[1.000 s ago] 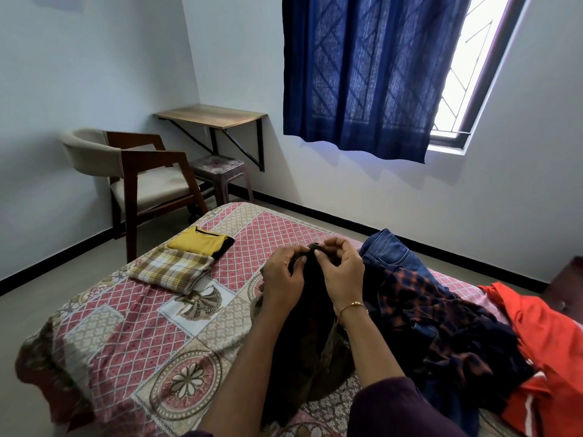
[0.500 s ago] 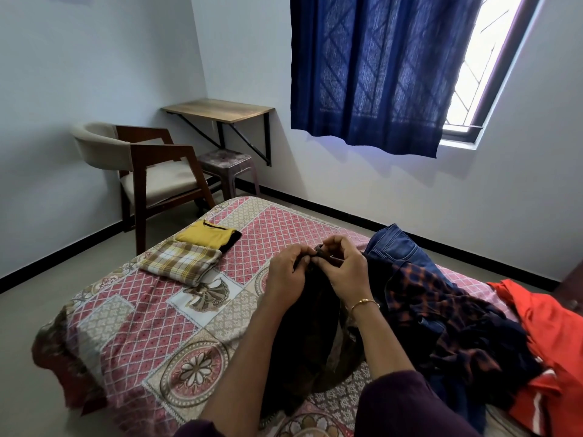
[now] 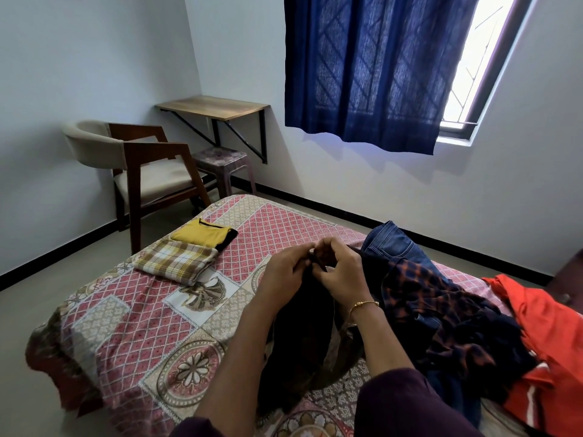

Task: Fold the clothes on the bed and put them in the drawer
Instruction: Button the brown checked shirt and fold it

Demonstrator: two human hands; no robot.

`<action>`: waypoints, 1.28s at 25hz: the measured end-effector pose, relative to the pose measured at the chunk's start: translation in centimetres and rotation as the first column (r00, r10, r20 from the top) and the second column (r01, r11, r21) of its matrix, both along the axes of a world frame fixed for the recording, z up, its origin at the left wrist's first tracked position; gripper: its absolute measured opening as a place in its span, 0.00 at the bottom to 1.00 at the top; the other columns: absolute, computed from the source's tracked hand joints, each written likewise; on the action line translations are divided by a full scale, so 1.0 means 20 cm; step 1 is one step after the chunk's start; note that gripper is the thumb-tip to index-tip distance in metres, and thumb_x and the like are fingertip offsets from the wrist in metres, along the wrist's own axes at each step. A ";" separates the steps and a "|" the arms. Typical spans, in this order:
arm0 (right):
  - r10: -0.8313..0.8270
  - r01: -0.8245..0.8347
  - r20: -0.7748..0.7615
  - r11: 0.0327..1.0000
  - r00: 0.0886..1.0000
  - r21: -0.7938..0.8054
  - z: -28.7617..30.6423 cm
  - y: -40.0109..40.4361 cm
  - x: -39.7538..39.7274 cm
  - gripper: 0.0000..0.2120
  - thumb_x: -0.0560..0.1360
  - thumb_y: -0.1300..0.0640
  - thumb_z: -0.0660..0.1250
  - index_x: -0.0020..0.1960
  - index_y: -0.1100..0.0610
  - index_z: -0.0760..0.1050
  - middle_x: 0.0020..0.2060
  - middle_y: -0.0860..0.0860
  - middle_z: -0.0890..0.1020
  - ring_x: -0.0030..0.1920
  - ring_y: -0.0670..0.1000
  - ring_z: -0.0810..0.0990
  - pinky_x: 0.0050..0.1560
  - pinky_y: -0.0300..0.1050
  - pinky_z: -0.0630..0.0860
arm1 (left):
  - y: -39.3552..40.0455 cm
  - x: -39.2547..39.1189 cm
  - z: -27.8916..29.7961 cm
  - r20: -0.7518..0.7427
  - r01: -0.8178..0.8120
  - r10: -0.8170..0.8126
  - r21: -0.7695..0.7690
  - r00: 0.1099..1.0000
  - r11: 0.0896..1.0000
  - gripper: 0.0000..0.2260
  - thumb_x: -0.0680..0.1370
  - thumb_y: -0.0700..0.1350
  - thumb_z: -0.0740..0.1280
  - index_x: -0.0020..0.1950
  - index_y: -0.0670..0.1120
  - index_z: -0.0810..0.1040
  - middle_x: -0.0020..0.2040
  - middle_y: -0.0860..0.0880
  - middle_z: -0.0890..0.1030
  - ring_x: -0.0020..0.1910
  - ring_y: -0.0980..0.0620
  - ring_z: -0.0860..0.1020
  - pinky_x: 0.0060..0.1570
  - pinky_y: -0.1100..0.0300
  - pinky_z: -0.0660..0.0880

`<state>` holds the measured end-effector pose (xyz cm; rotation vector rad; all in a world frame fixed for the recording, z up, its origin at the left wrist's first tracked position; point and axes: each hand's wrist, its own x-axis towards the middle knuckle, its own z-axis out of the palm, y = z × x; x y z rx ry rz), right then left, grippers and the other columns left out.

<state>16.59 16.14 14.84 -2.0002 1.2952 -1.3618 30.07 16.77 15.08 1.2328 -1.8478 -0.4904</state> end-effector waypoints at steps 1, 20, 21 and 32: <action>0.014 -0.015 -0.021 1.000 1.000 -0.002 0.01 -0.01 -0.01 0.14 0.66 0.70 0.71 0.50 0.62 0.75 0.43 0.56 0.80 0.45 0.55 0.80 0.50 0.46 0.79 | 0.00 0.00 0.00 -0.009 0.016 -0.016 -0.028 1.000 0.999 0.21 0.76 0.32 0.63 0.68 0.44 0.73 0.54 0.43 0.81 0.52 0.48 0.78 0.52 0.62 0.72; -0.098 0.098 0.009 0.991 0.995 -0.095 -0.03 -0.04 -0.01 0.08 0.68 0.69 0.64 0.46 0.66 0.79 0.41 0.57 0.81 0.42 0.51 0.78 0.47 0.26 0.71 | 0.02 -0.10 -0.04 -0.421 -0.209 0.257 0.157 0.870 0.965 0.07 0.74 0.35 0.69 0.43 0.47 0.80 0.39 0.52 0.81 0.40 0.53 0.81 0.43 0.61 0.78; -0.123 0.123 0.006 0.986 0.992 -0.112 -0.04 -0.04 0.00 0.07 0.68 0.68 0.64 0.44 0.66 0.78 0.39 0.57 0.80 0.39 0.51 0.77 0.45 0.26 0.70 | 0.02 -0.10 -0.03 -0.403 -0.218 0.266 0.161 0.876 0.963 0.07 0.74 0.35 0.69 0.42 0.47 0.80 0.38 0.53 0.81 0.38 0.55 0.80 0.41 0.63 0.77; -0.080 0.075 -0.023 0.981 0.997 -0.177 -0.03 -0.01 0.05 0.13 0.67 0.72 0.64 0.49 0.65 0.79 0.43 0.56 0.79 0.45 0.53 0.78 0.50 0.32 0.74 | 0.03 -0.12 0.00 -0.732 -0.014 0.352 0.424 0.583 0.905 0.05 0.77 0.39 0.67 0.41 0.42 0.75 0.38 0.43 0.79 0.41 0.46 0.77 0.44 0.53 0.76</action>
